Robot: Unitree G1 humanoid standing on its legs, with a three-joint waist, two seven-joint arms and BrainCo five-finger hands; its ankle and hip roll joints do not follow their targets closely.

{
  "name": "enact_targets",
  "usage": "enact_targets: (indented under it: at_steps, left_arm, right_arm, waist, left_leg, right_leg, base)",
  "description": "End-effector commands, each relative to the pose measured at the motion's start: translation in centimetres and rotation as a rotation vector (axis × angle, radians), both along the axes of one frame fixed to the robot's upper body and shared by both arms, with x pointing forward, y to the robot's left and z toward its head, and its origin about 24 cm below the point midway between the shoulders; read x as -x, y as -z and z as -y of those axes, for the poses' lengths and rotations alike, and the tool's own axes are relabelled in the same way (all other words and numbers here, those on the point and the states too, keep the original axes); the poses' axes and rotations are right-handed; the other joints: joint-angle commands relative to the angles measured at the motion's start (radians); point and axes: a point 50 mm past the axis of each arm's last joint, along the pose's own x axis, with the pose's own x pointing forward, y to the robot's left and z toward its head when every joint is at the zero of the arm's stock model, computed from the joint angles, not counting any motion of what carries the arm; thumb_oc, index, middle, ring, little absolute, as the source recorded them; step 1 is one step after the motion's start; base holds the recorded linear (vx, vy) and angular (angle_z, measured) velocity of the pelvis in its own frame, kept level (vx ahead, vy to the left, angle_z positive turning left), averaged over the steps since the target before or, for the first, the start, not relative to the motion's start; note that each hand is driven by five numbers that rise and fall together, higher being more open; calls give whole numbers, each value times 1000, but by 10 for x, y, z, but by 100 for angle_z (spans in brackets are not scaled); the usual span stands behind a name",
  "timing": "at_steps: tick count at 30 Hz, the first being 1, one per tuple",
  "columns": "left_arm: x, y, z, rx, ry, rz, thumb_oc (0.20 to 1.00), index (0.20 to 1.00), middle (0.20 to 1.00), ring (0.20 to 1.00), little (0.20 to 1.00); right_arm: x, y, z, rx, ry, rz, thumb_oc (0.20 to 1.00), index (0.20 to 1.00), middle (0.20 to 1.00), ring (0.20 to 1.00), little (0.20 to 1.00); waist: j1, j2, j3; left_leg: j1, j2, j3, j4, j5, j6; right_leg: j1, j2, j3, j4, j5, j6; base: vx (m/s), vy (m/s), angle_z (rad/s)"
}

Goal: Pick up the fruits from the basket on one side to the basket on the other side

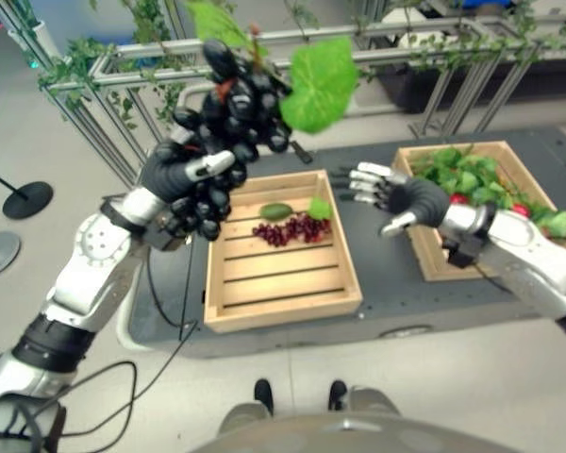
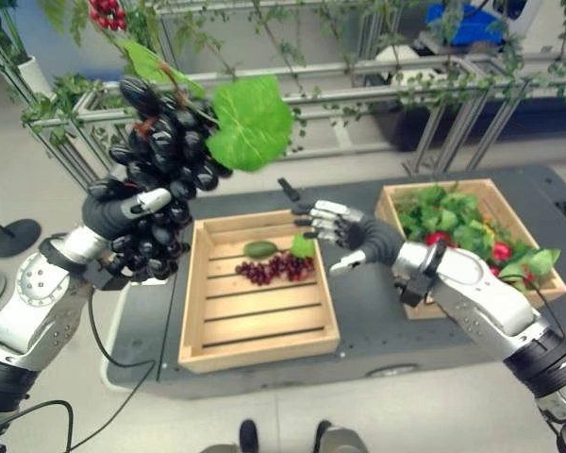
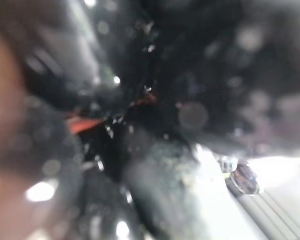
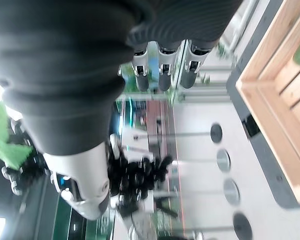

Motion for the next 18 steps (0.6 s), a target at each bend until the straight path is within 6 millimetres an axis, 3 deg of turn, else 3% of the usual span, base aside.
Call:
enact_targets:
  at_steps: [1,8,18]
  left_arm:
    - [-4,-24,10,-10,53,107,200,200,200,200,200]
    - [-11,-25,36,-27,148,102,200,200,200,200,200]
    - [-16,-19,53,5,175,84,200,200,200,200,200]
  right_arm:
    - [-1,-19,-32,-127,-114,52,1000,1000,1000,1000,1000]
    - [10,-15,-78,-154,-292,9,1000,1000,1000,1000,1000]
    - [26,-2,-112,-389,-362,-129,1000,1000,1000,1000,1000]
  waist:
    - [-14,-56,-47]
    - [-32,-50,-69]
    - [-50,-41,-83]
  left_leg:
    - [52,-21,33,13,-79,-3]
    - [75,-19,42,5,-85,-1]
    - [87,-21,48,-3,-90,4]
  right_leg:
    - [66,-39,10,-162,106,128]
    - [85,-34,20,-165,100,125]
    - [86,-30,36,-169,101,124]
  base:
    - [23,-13,-16]
    - [9,-4,-4]
    - [0,-1,-3]
